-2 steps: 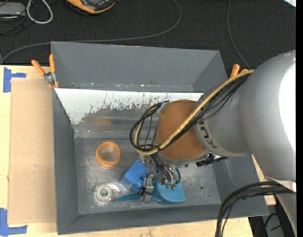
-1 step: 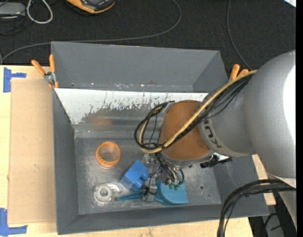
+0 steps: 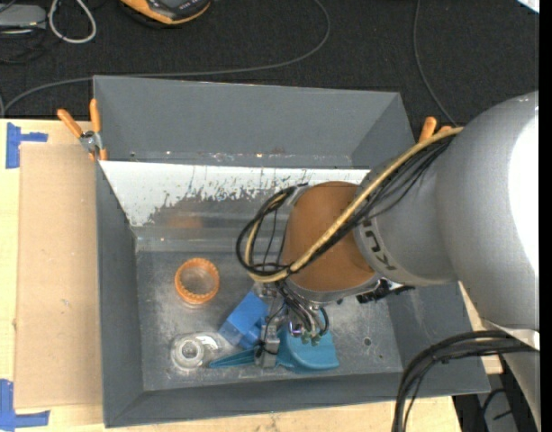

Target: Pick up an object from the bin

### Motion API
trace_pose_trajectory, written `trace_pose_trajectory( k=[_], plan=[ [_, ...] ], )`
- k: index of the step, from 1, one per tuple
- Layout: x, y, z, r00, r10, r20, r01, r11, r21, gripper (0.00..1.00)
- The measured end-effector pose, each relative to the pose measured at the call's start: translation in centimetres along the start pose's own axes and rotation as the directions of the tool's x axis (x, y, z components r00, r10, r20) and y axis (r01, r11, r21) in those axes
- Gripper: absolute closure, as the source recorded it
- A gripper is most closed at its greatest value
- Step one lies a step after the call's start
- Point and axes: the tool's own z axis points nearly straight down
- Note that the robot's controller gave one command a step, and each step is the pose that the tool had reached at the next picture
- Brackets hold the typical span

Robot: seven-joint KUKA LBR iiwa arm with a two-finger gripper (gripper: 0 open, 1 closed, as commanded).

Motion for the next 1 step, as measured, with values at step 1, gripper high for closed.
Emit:
trace_pose_trajectory(
  k=[1],
  plan=[
    [-0.23, 1.51, -0.01, 1.0, 0.013, -0.001, -0.013, 1.0, 0.001, 0.0]
  ],
)
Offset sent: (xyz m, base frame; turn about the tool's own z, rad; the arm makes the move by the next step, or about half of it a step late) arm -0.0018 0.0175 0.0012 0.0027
